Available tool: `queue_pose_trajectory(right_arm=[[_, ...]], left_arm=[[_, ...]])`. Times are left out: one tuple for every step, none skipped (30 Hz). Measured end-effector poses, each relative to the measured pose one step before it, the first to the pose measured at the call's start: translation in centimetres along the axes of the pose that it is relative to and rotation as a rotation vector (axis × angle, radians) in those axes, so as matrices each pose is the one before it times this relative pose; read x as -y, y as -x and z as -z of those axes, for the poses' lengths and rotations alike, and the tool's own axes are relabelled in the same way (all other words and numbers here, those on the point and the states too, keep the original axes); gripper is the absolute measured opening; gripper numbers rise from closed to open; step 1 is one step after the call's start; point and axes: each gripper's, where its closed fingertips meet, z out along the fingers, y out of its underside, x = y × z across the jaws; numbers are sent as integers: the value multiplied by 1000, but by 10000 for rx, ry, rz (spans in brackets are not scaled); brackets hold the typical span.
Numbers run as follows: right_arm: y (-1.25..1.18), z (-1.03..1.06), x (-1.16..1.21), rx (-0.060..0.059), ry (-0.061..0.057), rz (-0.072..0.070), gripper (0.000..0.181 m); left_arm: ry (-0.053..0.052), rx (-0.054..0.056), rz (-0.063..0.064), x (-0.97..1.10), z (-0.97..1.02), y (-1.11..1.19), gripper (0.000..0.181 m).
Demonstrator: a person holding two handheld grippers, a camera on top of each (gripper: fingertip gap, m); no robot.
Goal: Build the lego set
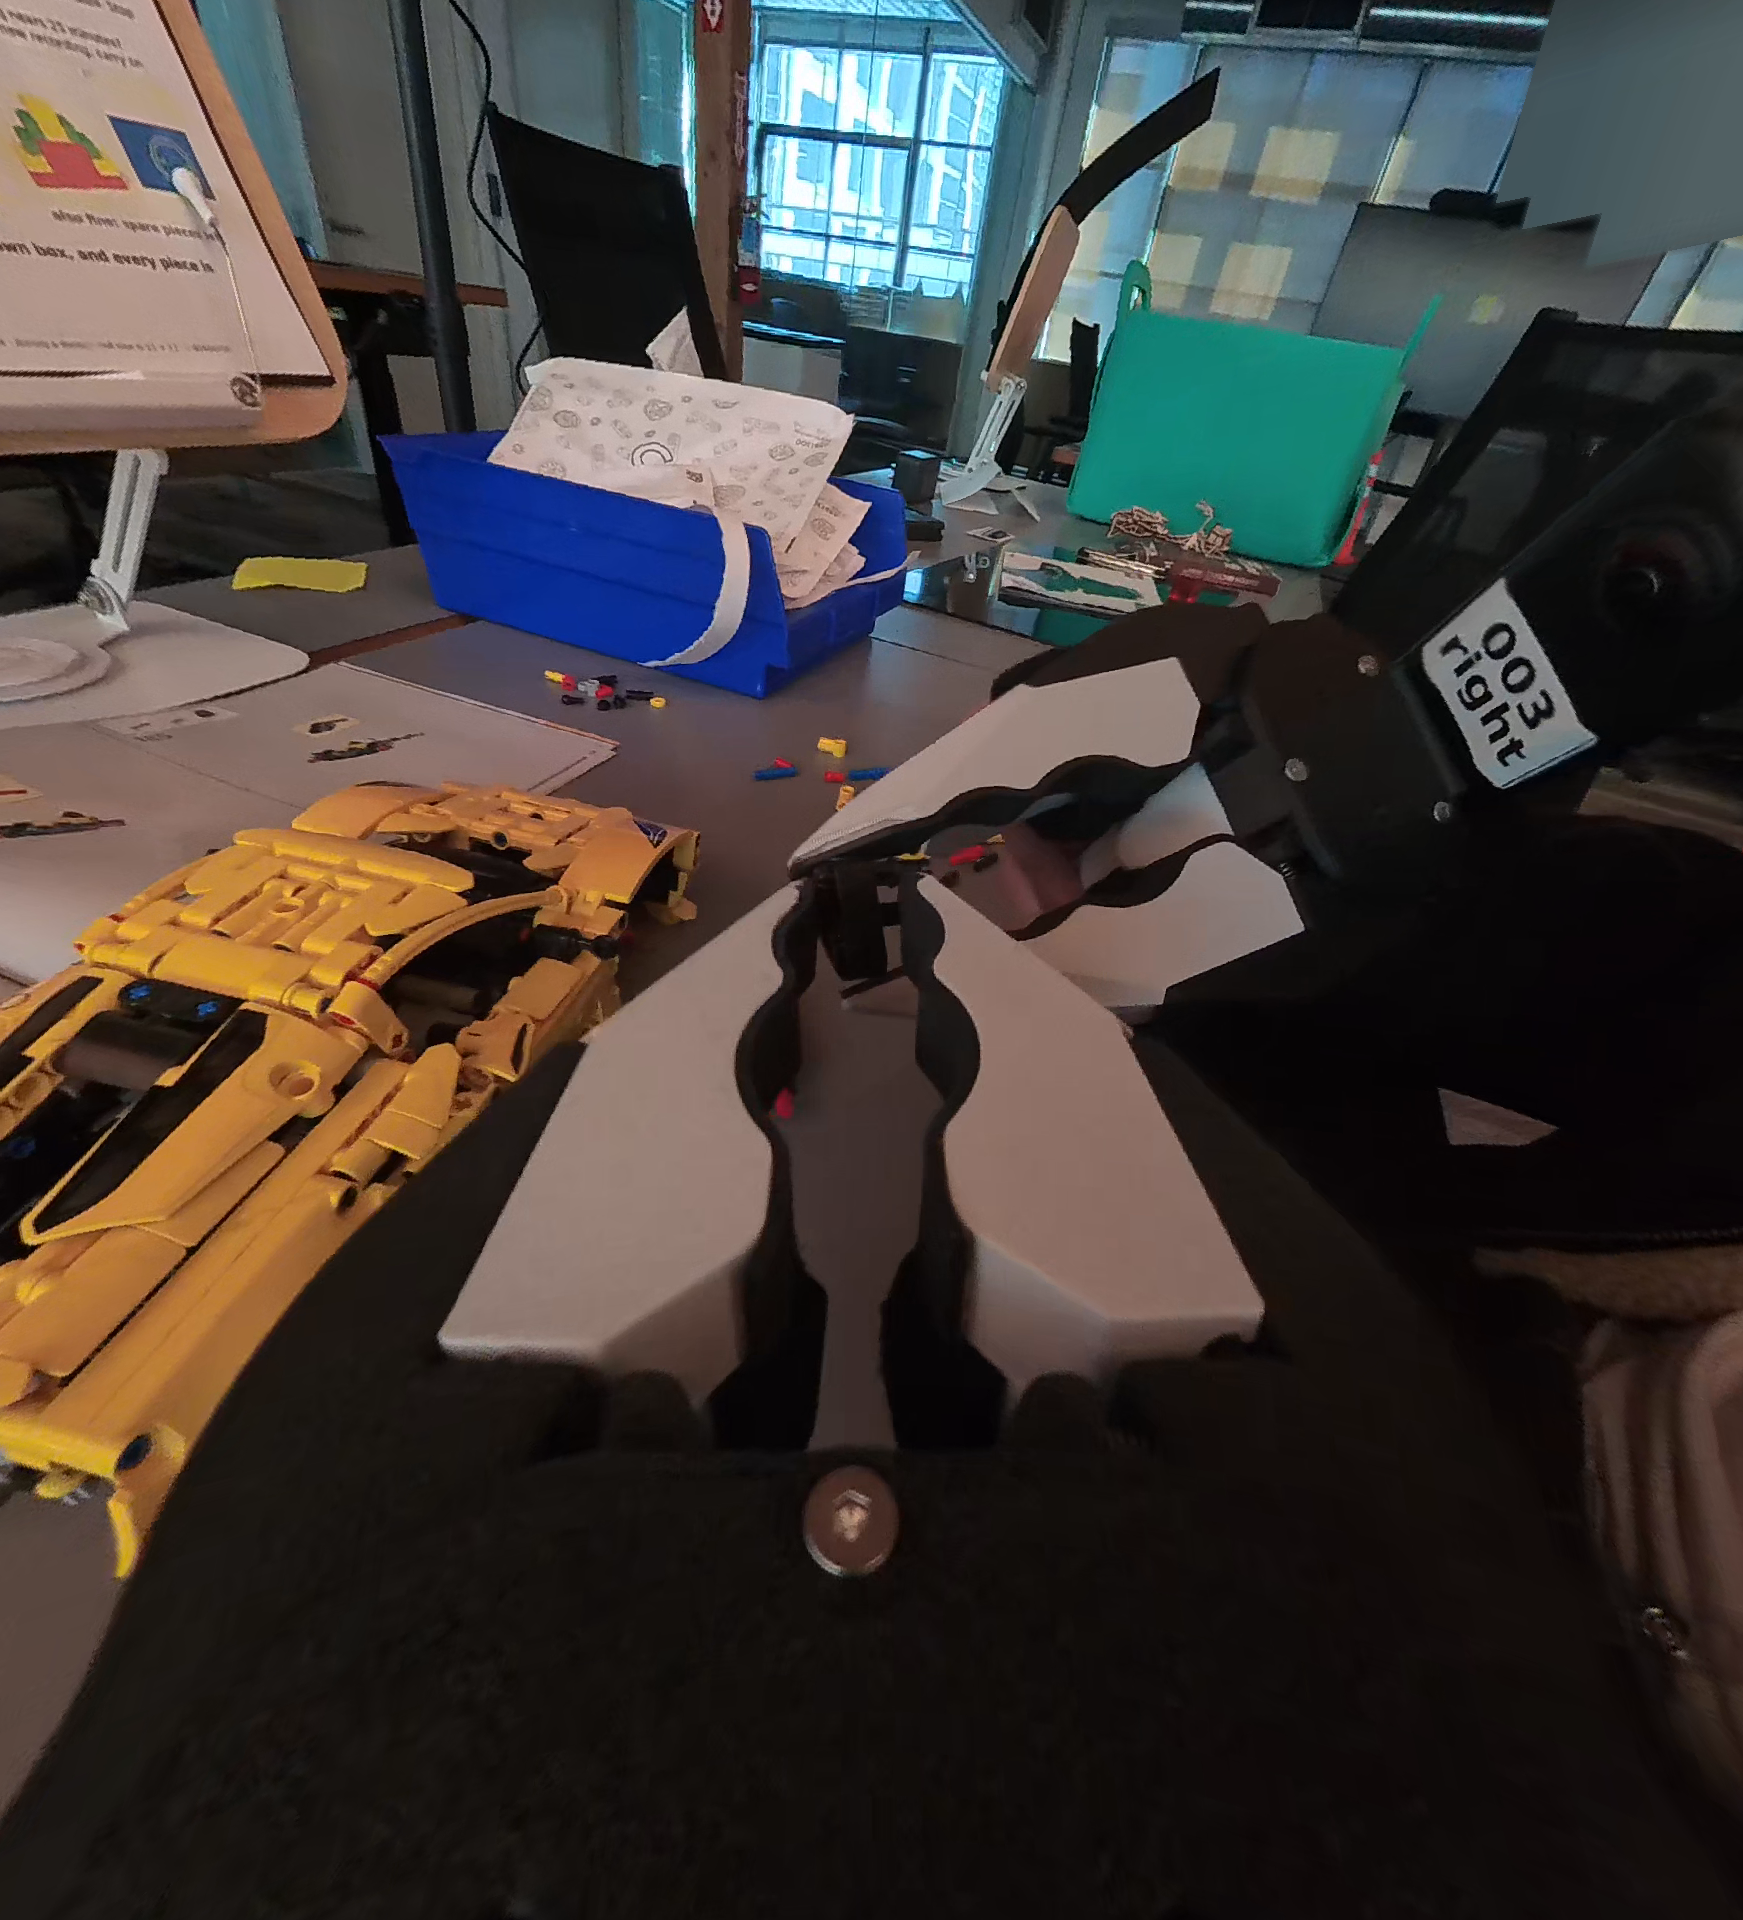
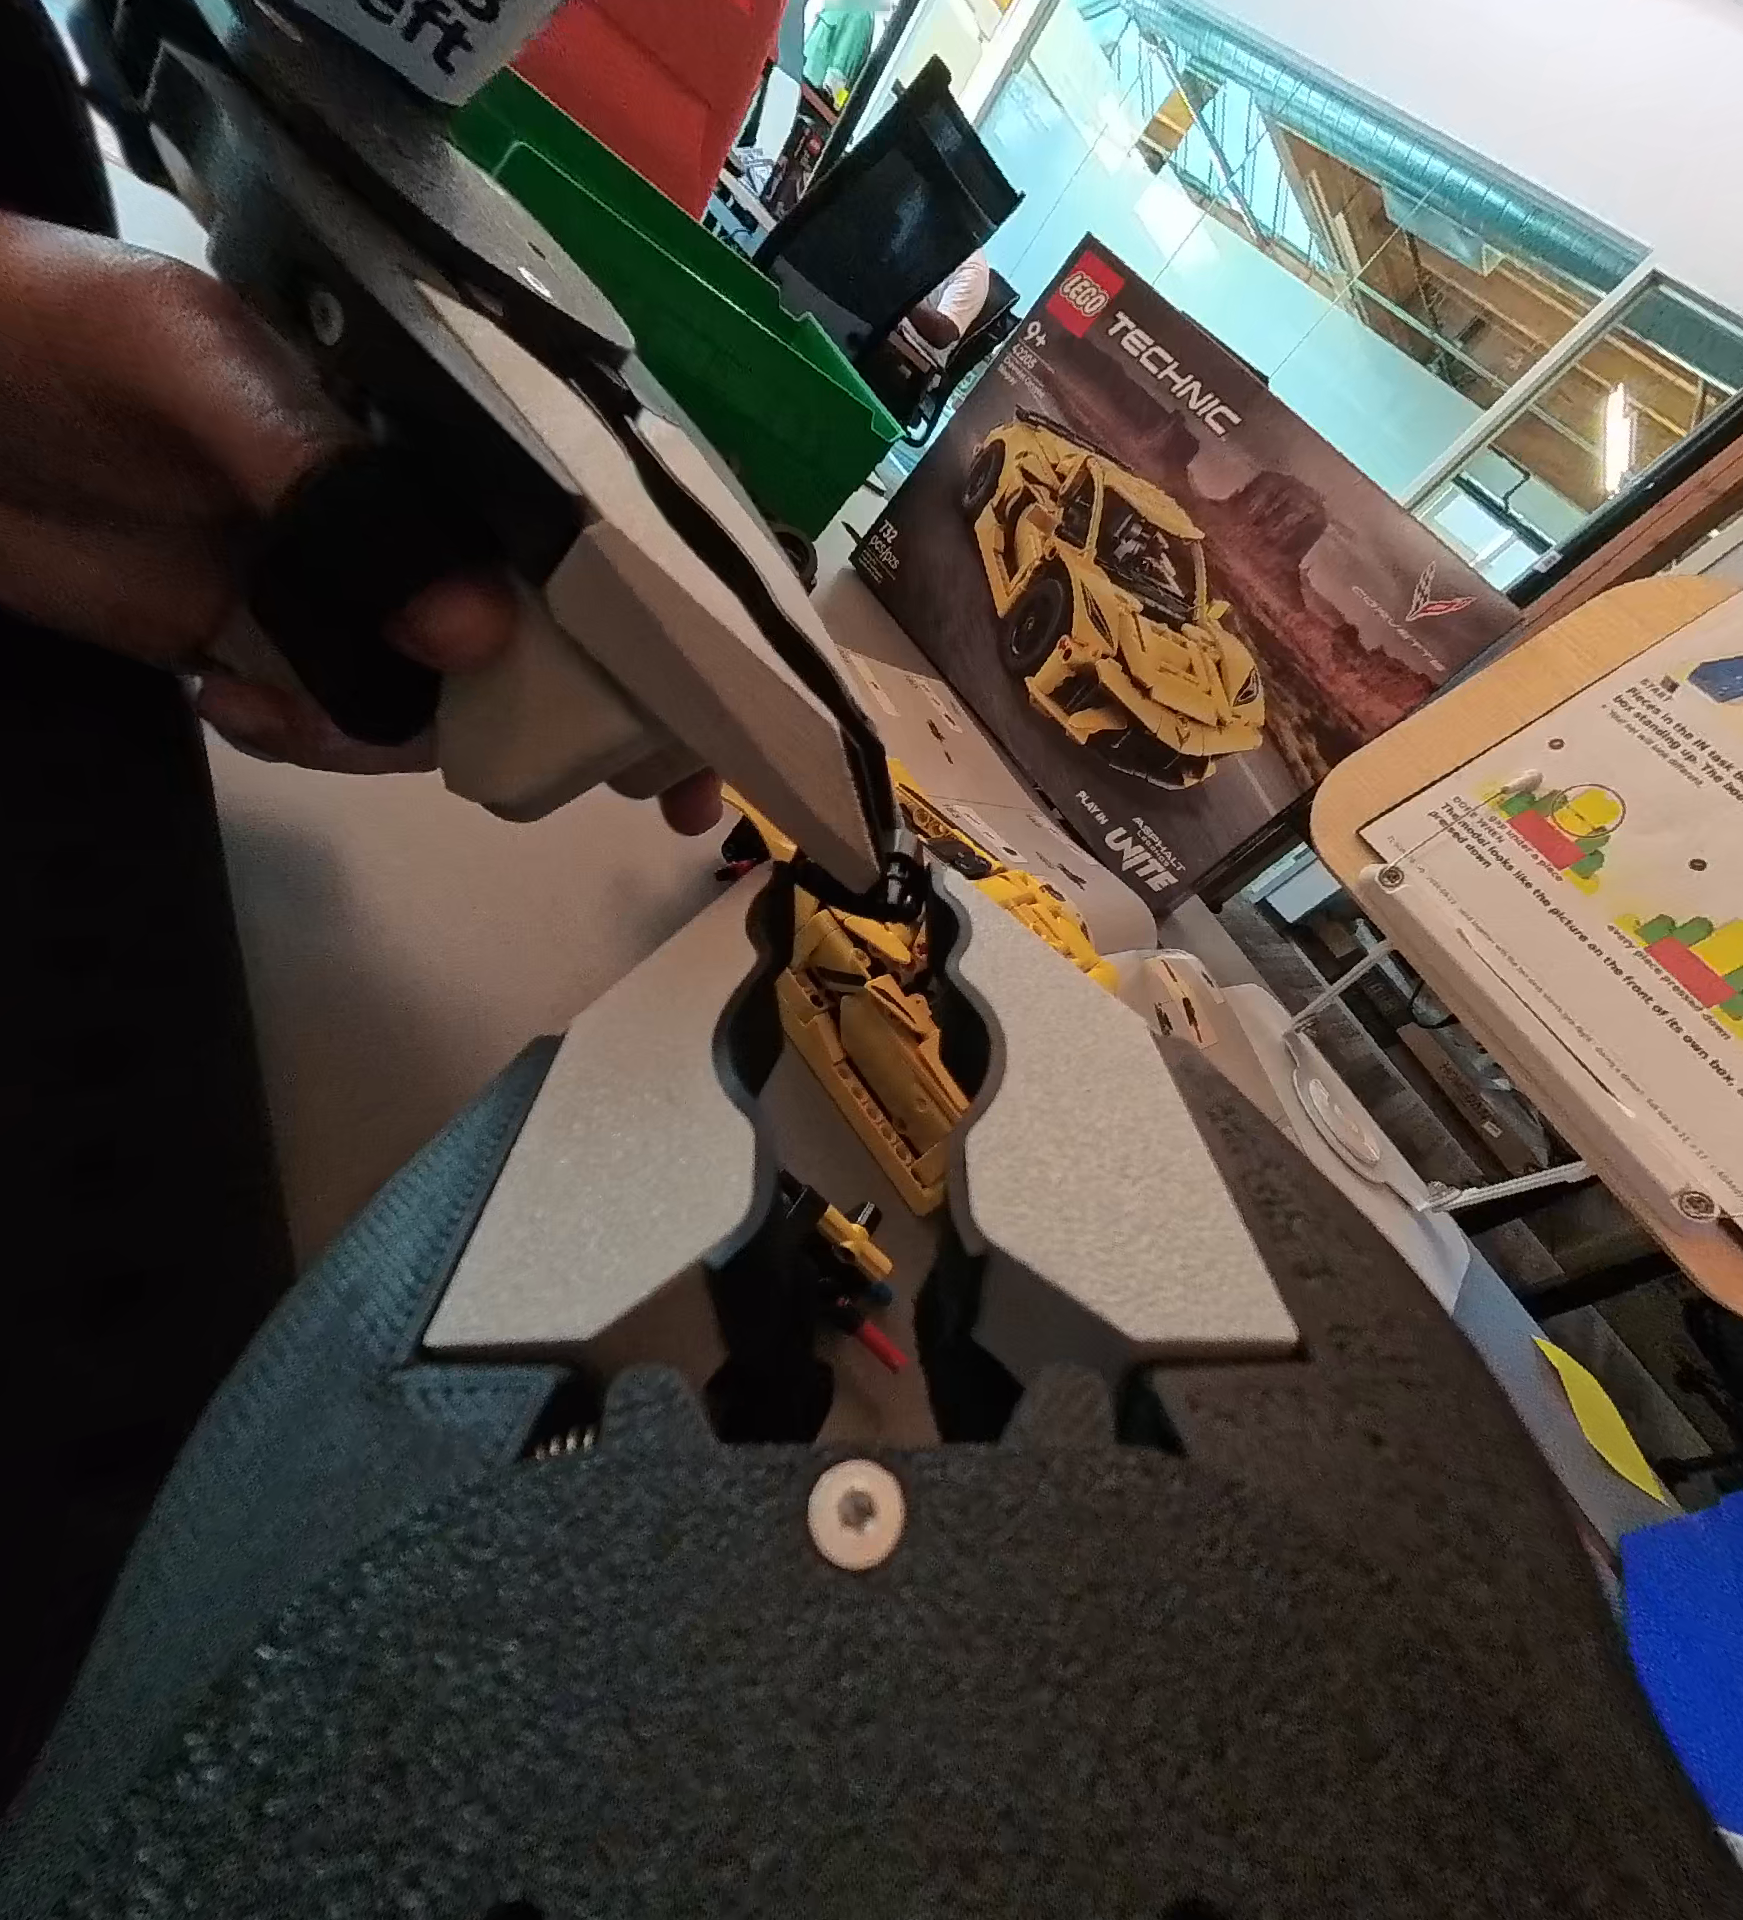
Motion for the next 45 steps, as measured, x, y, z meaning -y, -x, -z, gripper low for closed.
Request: queue_pose_trajectory(right_arm=[[-4, -7, -38, 17, 11, -32, 24], [-14, -6, -57, 7, 27, -10, 24], [23, 5, 8, 20, -8, -21, 24], [44, -2, -32, 38, 12, -43, 24], [29, -19, -51, 42, 18, -44, 24], [74, 3, -21, 67, 17, -70, 24], [134, 27, -7, 127, 2, -118, 23], [115, 14, -17, 149, -9, -129, 23], [138, 41, -6, 166, 2, -97, 23], [93, 48, 6, 108, -6, -7, 23], [21, 24, 32, 15, -23, 46, 23], [16, -11, 35, -18, -4, 26, 23], [20, -13, 17, 8, 9, 17, 23], [16, -22, -2, 9, 7, -2, 23], [-1, -48, -46, 3, 50, -5, 23], [20, -51, -81, 39, 94, -32, 23], [-17, -20, -15, 9, 70, -25, 23], [-10, -18, -1, -40, 31, 35, 23], [25, -44, -120, -33, 101, 69, 23], [25, -48, -121, -20, 96, 22, 23], [-42, 5, 19, -17, -6, 2, 23], [-57, 70, 45, 18, -48, -4, 23], [-40, 62, 78, 31, -85, -88, 23], [-57, 51, 154, 43, -145, -106, 23], [-123, 82, 201, 5, -165, -55, 23], [-348, 123, 129, -138, -143, -27, 23], [-105, 186, 347, 46, -289, -7, 23], [69, 197, 584, 116, -433, 3, 23], [-16, 93, 342, -8, -219, 101, 23], [-92, -5, 40, -127, -3, 271, 23], [-27, -43, -12, -111, 21, 246, 23], [3, -34, 18, -61, 17, 123, 23], [-93, -7, 17, -73, 14, 56, 23], [-19, 32, 68, -14, -35, 23, 23], [102, 6, 111, 56, -61, -25, 23], [-18, 8, 89, -37, -21, 23, 23], [4, 12, 60, -28, -21, 25, 23], [55, 11, 105, 21, -73, -73, 23], [26, 25, 129, 23, -68, -138, 23], [32, -48, -24, 19, 12, -155, 23], [100, -74, -73, 24, 47, -152, 23], [87, 3, -2, 17, 31, -132, 24], [176, 44, 69, 114, -15, -154, 26], [285, 81, 85, 243, -66, -291, 30], [350, 132, -9, 404, -13, -346, 34]], left_arm=[[-13, 72, -130, 12, -15, 41, 15], [-5, 62, -108, 13, 2, 32, 15], [9, 24, -66, -9, -10, -11, 15], [22, 7, -26, -41, -14, 8, 15], [26, 1, -12, -35, -2, -2, 15], [29, -11, -44, -62, -19, -34, 15], [41, 1, -124, -86, -27, -72, 15], [39, 32, -204, -106, -36, -71, 15], [21, 37, -209, -82, 3, -89, 15], [8, -8, -104, -37, 20, -87, 15], [4, -46, 5, 2, 33, -37, 14], [15, -41, 38, -11, 38, 7, 14], [17, -15, 35, -3, 32, 14, 13], [16, 10, 26, -12, 21, 45, 12], [41, 29, 18, -53, -2, 47, 12], [38, 26, 24, -49, -4, 39, 11], [11, 4, 58, -3, 6, 35, 11], [22, -17, 111, -33, 0, 29, 11], [50, -46, 198, -107, -30, 57, 11], [7, -104, 315, -52, -16, 48, 11], [-79, -177, 419, 61, 5, 1, 11], [-122, -238, 480, 120, 4, -39, 11], [-140, -267, 490, 165, 27, -43, 12], [-175, -270, 462, 235, 70, -58, 12], [-205, -246, 440, 278, 93, -38, 12], [-208, -158, 458, 289, 143, 95, 14], [-178, -150, 505, 260, 149, 145, 21], [-126, -326, 547, 171, 75, -105, 27], [-67, -429, 532, 83, 31, -282, 29], [-9, -363, 437, -7, 1, -254, 29], [20, -276, 334, -69, -11, -183, 29], [24, -228, 288, -86, -18, -162, 29], [37, -244, 280, -122, -50, -204, 29], [52, -231, 254, -127, -72, -197, 28], [70, -97, 161, -149, -75, -31, 27], [94, -20, 83, -175, -63, 46, 24], [51, -105, 75, -95, -30, -106, 20], [-15, -117, 57, 11, 9, -143, 15], [-6, -37, 16, 18, 30, -28, 13], [20, 18, -4, 3, 48, 56, 13], [24, 11, 29, -12, 66, 70, 13], [24, -54, 79, -8, 92, -14, 12], [53, -80, 86, -57, 79, -59, 12], [116, -55, 74, -167, 11, -29, 12], [174, -52, 88, -265, -16, -11, 12]])
